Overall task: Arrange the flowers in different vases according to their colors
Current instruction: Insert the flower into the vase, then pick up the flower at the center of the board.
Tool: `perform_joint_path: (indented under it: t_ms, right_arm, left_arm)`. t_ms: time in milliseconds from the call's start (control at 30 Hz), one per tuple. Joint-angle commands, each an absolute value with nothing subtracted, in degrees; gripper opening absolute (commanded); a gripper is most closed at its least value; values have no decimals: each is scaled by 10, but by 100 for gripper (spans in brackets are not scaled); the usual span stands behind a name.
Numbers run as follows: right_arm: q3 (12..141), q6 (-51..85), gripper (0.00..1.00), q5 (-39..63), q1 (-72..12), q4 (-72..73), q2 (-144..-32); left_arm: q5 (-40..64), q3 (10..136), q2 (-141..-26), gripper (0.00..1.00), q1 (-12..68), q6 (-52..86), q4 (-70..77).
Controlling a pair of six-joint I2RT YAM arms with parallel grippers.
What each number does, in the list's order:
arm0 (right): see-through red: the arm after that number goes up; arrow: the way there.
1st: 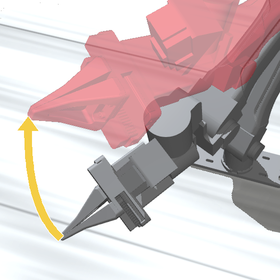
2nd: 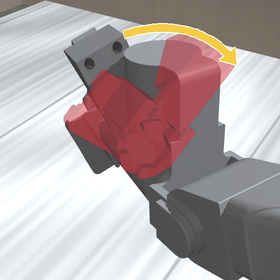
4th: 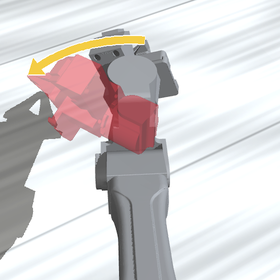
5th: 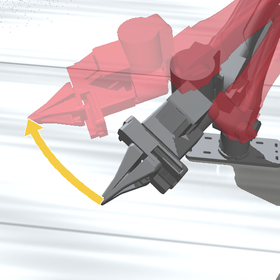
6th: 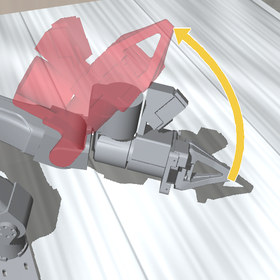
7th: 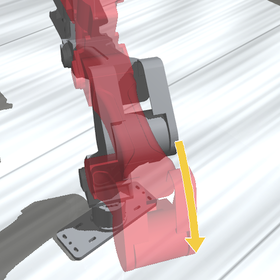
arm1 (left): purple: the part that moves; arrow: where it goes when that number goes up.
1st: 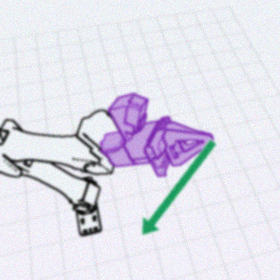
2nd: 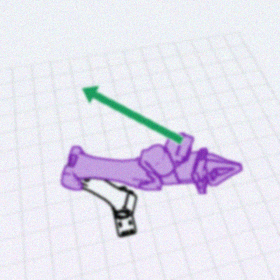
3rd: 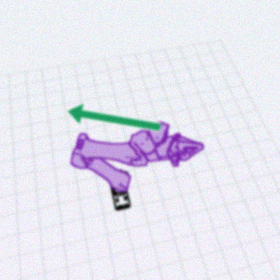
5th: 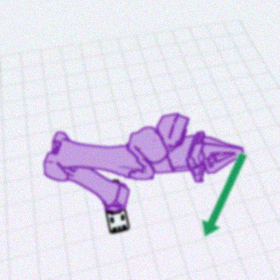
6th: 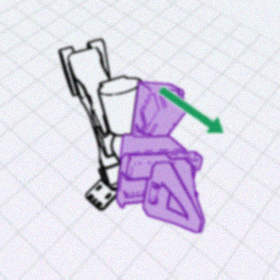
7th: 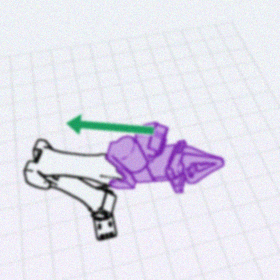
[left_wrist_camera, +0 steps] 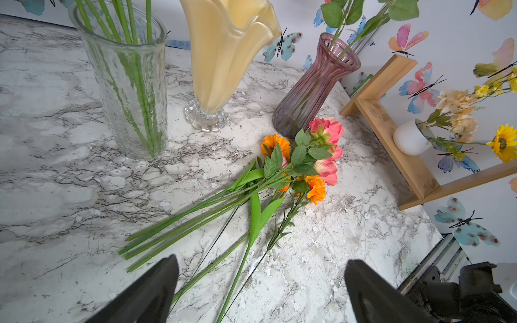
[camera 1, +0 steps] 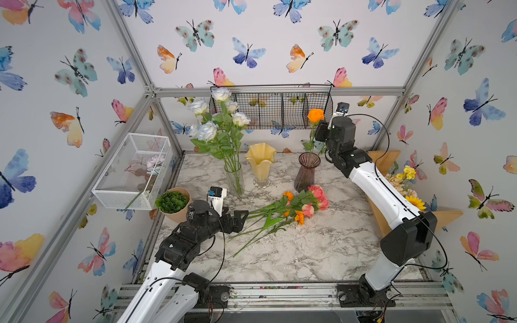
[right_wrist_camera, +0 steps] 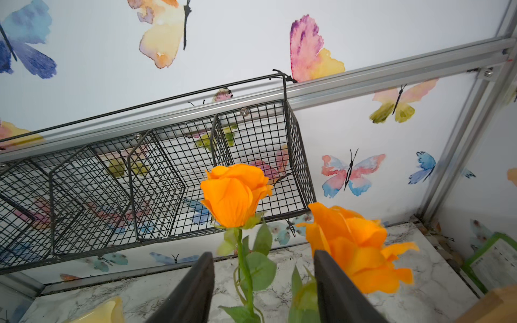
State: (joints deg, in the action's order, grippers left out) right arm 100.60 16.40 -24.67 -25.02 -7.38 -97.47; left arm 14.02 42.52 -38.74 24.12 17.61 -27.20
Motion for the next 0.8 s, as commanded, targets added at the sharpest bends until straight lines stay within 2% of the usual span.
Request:
perform_joint_path:
  t_ms: [0,333,567,767]
  right_arm:
    - [1035,187,61,-226,-250,-114,-929]
    - [1016,284,62,-160,-250,-261,-826]
    - [853,384,59,-64,-250,-339,-703]
    - [655,493,53,27,-269,-322,-611]
  left_arm:
    - [160,425,-382,99,243,170,-264]
    - [158,425,-378,99,243,170,-264]
    - [156,425,-379,99,243,170,-264]
    - [156,425,-382,99,243,171,-264]
